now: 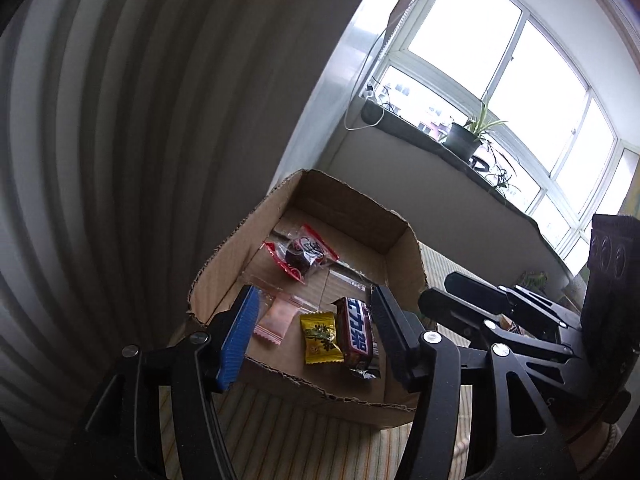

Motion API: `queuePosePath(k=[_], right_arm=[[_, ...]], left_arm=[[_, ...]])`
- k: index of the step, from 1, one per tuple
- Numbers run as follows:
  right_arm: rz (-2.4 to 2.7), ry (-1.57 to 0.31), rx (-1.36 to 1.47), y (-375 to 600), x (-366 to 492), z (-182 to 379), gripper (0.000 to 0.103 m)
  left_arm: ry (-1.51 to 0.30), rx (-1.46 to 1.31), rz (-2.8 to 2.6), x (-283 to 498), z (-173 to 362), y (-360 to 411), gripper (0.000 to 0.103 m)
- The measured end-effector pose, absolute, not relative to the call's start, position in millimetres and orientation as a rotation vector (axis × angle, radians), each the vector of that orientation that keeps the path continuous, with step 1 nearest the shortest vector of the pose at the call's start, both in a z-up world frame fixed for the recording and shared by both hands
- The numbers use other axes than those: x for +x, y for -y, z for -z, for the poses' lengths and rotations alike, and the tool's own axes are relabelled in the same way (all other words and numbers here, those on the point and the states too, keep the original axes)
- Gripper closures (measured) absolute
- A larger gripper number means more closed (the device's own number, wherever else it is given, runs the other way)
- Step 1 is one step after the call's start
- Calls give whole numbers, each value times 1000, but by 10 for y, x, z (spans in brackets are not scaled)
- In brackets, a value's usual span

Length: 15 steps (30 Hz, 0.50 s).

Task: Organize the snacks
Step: 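Carry the yellow candy and green sweet into the box and release both, then move both open grippers back over the snacks on the bed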

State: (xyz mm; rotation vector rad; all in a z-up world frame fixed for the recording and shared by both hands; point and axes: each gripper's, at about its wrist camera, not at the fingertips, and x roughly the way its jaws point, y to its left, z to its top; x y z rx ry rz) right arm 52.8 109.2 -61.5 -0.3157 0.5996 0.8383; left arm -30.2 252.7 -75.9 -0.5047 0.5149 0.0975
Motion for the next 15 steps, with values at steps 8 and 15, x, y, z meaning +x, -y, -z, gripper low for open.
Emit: queuePosePath(k=[8,15], right_arm=[[-835,-579,-297,-949,434,562,46],[-855,-563,-286,-892,276,537,46]], left_arm=[[-499,-522,-127,-468,681,-2553,45],[-491,-490,-124,-504,546,-2411,45]])
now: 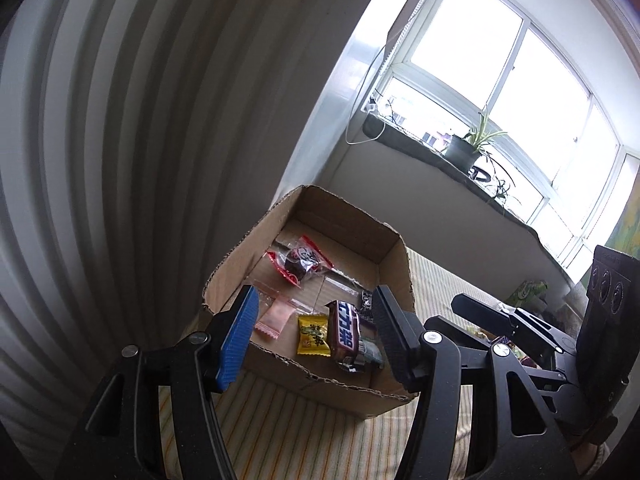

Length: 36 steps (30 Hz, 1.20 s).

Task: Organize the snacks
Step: 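Move both open grippers back over the snacks on the bed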

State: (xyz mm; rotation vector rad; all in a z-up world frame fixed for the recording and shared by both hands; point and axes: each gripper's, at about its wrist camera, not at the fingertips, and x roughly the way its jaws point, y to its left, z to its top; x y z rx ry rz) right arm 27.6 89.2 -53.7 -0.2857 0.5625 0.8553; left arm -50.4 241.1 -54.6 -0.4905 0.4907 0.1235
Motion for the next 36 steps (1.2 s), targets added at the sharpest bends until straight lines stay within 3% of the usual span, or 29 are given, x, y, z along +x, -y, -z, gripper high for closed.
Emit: queuePosePath(k=[8,11,25,36], right_arm=[[-785,-562,-187,-318,274,571,46],[-735,-567,-137,46,313,601,45],[-409,-612,77,1999,481,864,45],[-387,-649,86,2172,551,1012,45]], left_arm=[[-523,-404,-73,-343,396,-1929,45],[-537,-359,-32,-230,358,-1625,36],[-620,-173,217,160,342,-215,36],[-629,-110,257,345,294,29,36]])
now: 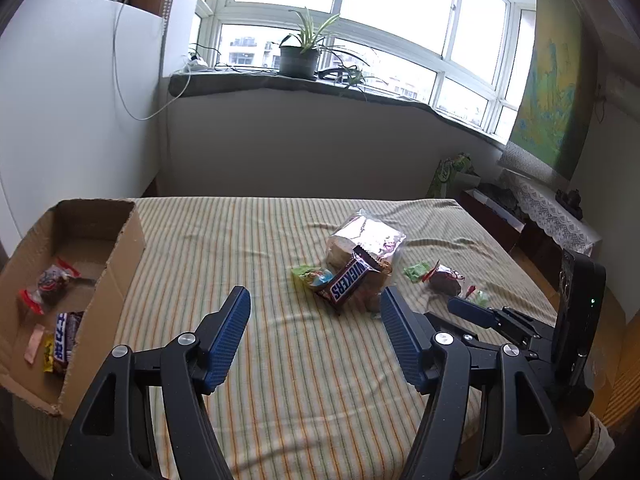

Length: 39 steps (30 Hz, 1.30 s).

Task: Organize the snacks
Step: 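Move both open grippers back over the snacks on the bed, then grasp the Snickers bar with the left gripper while the right gripper grasps the brown round cake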

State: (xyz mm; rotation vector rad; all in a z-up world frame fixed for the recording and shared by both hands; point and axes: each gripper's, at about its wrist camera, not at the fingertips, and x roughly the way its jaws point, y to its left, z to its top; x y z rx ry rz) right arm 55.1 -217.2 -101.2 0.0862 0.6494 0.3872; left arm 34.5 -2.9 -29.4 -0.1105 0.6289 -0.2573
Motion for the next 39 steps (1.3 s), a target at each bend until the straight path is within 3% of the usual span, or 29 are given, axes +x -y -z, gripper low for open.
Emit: queuePosePath(k=[9,13,25,30,32,34,35,36,39], right_arm=[[-363,-724,-1,2078,797,1202,44],[-364,-766,-66,1996,992,1272,38],[-450,-856,-79,1868,1368,1381,38],[-440,-857,-93,1855,1382,1391,44],[-438,-854,-95,1855,1378,1392,50],[-432,-850,-86,1867,1383,1385,60],[-434,-848,-80,1876,1381,1382,60],[-436,-845,-76,1891,1378,1380,70],[-439,-842,-68,1903,1379,1379,70]], left_arm=[[-729,-20,301,886,539,292,31],[-767,5,381,1118,692,477,31],[-840,-7,497,1488,950,673,31],[-815,-20,517,1498,969,708,34],[-800,-20,521,1474,985,712,40],[-811,-41,520,1492,1025,664,66],[-813,-61,517,1505,1038,620,66],[-808,-83,520,1511,1034,572,68],[-797,-135,514,1522,1029,468,71]])
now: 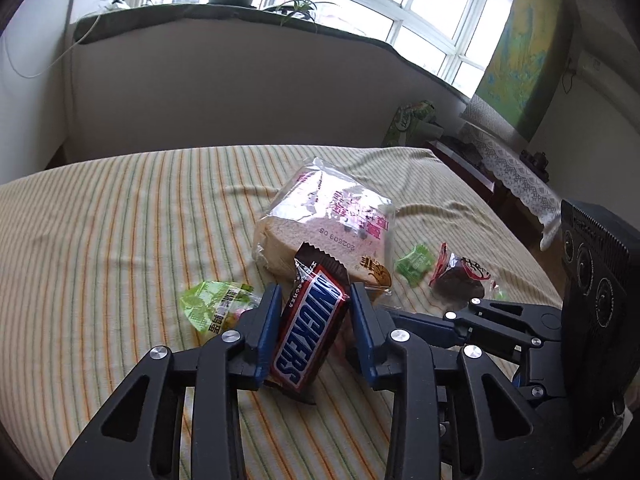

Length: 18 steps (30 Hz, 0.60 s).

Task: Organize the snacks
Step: 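Grasp the Snickers bar with the left gripper while the right gripper grasps the brown round cake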

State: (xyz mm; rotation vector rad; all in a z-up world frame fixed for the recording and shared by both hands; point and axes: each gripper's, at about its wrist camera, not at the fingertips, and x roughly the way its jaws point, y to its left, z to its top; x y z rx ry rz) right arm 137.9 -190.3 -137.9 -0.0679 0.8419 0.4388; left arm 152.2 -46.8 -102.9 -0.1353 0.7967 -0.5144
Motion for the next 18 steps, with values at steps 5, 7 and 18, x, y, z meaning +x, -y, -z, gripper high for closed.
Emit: queuePosePath(k=[5,7,18], right_arm=[[-441,-843,-58,1916,1385,1378,70],[-441,-844,-53,1922,1386,1375,71],[-431,-838,-56,1919,1382,1370,71]], left_arm=[[-790,-258,515,1569,1053,244,74],[-796,-292,522,1595,1067,183,74],[-705,-326,500,1422,947,93,77]])
